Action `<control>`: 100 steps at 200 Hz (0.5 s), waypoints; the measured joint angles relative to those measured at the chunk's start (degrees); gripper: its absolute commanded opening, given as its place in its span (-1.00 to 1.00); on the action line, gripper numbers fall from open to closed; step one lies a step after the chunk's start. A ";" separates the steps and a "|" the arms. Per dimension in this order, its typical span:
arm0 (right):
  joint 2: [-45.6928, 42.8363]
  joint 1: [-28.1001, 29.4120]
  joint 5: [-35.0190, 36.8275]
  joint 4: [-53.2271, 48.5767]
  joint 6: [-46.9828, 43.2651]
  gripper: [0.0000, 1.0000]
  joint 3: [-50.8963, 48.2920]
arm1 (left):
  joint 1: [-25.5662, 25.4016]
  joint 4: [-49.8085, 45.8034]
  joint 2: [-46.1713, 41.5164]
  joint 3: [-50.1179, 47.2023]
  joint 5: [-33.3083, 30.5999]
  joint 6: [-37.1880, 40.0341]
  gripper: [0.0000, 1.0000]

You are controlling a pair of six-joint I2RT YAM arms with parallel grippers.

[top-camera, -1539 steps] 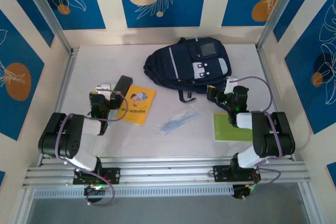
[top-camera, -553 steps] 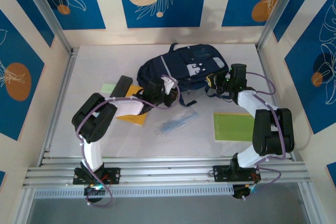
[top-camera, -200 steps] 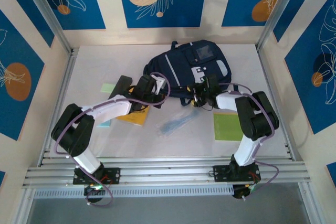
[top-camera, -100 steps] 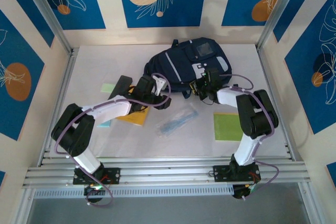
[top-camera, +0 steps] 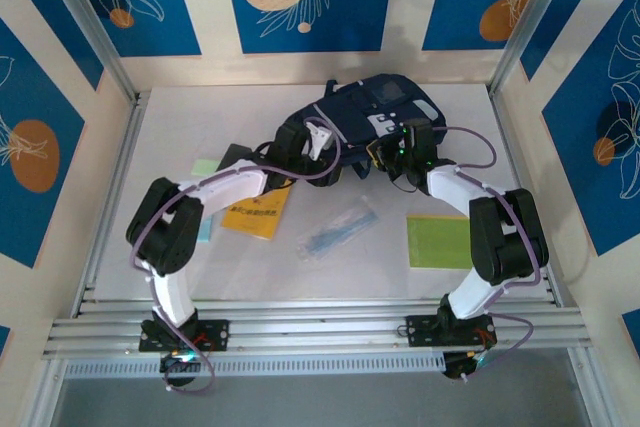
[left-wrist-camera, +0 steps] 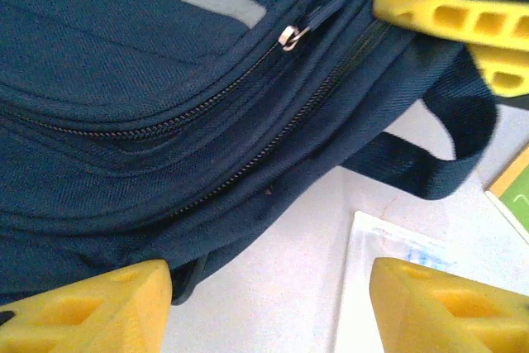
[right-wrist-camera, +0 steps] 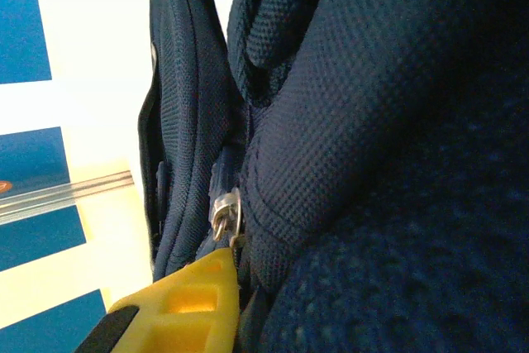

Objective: Pack the student bag
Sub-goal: Unzip the student bag at the top-center of the table.

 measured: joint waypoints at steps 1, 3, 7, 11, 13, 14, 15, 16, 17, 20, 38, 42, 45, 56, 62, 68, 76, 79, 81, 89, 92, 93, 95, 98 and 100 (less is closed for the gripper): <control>0.00 0.00 -0.02 -0.02 0.00 -1.00 0.00 | 0.00 -0.09 0.22 0.11 0.02 0.00 0.28; 0.00 0.00 -0.02 -0.04 0.00 -1.00 0.00 | 0.00 -0.26 0.44 0.26 0.02 0.00 0.27; 0.00 0.00 -0.02 -0.07 -0.02 -1.00 0.00 | -0.02 -0.83 0.92 0.79 0.04 0.00 0.26; 0.00 0.00 -0.02 -0.09 -0.02 -1.00 0.00 | -0.02 -1.36 1.46 1.31 0.04 0.00 0.25; 0.00 0.00 -0.02 -0.09 -0.02 -1.00 0.00 | -0.04 -1.66 1.73 1.66 0.04 -0.02 0.24; 0.00 0.00 -0.02 -0.09 -0.02 -1.00 0.00 | -0.04 -1.75 1.84 1.77 0.04 -0.02 0.24; 0.00 0.00 -0.02 -0.09 -0.02 -1.00 0.00 | -0.04 -1.84 1.95 1.88 0.02 -0.02 0.24; 0.00 0.00 -0.02 -0.09 -0.02 -1.00 0.00 | -0.04 -2.01 2.21 2.12 0.02 -0.07 0.24; 0.00 0.00 -0.02 -0.09 -0.02 -1.00 0.00 | -0.04 -2.12 2.34 2.25 0.02 -0.09 0.23; 0.00 0.00 -0.02 -0.09 -0.02 -1.00 0.00 | -0.04 -2.47 2.58 2.64 0.00 -0.07 0.23; 0.00 0.00 -0.02 -0.07 -0.02 -1.00 0.00 | -0.04 -4.85 4.85 5.22 -0.39 -0.20 0.21; 0.00 0.00 -0.02 -0.07 -0.02 -1.00 0.00 | -0.04 -5.27 5.16 5.57 -0.44 -0.20 0.20; 0.00 0.00 -0.02 -0.07 -0.02 -1.00 0.00 | -0.04 -5.46 5.33 5.68 -0.44 -0.20 0.18; 0.00 0.00 -0.17 -0.07 -0.04 -1.00 0.00 | -0.04 -6.10 5.73 6.10 -0.61 -0.24 0.13; 0.00 0.00 -0.24 -0.07 -0.07 -1.00 0.00 | -0.04 -6.45 5.90 6.27 -0.79 -0.20 0.12; 0.00 -0.02 -0.33 -0.07 -0.15 -1.00 0.00 | -0.04 -6.78 6.05 6.49 -0.90 -0.17 0.11; 0.00 -0.13 -0.50 -0.07 -0.20 -1.00 0.00 | -0.04 -7.28 6.27 6.73 -1.09 -0.15 0.11; 0.02 -0.17 -0.59 -0.07 -0.20 -1.00 0.00 | -0.04 -7.45 6.34 6.82 -1.20 -0.17 0.12; 0.02 -0.17 -0.63 -0.07 -0.20 -1.00 0.00 | -0.04 -7.65 6.38 6.88 -1.29 -0.17 0.12; 0.02 -0.31 -0.92 -0.04 -0.20 -1.00 0.00 | -0.04 -7.93 6.47 6.97 -1.57 -0.15 0.14; 0.02 -0.33 -1.05 -0.02 -0.20 -1.00 0.00 | -0.04 -8.07 6.47 6.97 -1.79 -0.17 0.15; 0.02 -0.35 -1.09 -0.02 -0.20 -1.00 0.00 | -0.07 -8.11 6.47 6.97 -1.81 -0.15 0.16; 0.02 -0.37 -1.11 -0.02 -0.20 -1.00 0.00 | -0.07 -8.22 6.47 6.97 -1.90 -0.15 0.17; 0.02 -0.39 -1.25 0.00 -0.20 -1.00 0.00 | -0.07 -8.33 6.47 6.95 -2.08 -0.11 0.18; 0.02 -0.42 -1.29 0.00 -0.20 -1.00 0.00 | -0.07 -8.41 6.47 6.95 -2.23 -0.17 0.19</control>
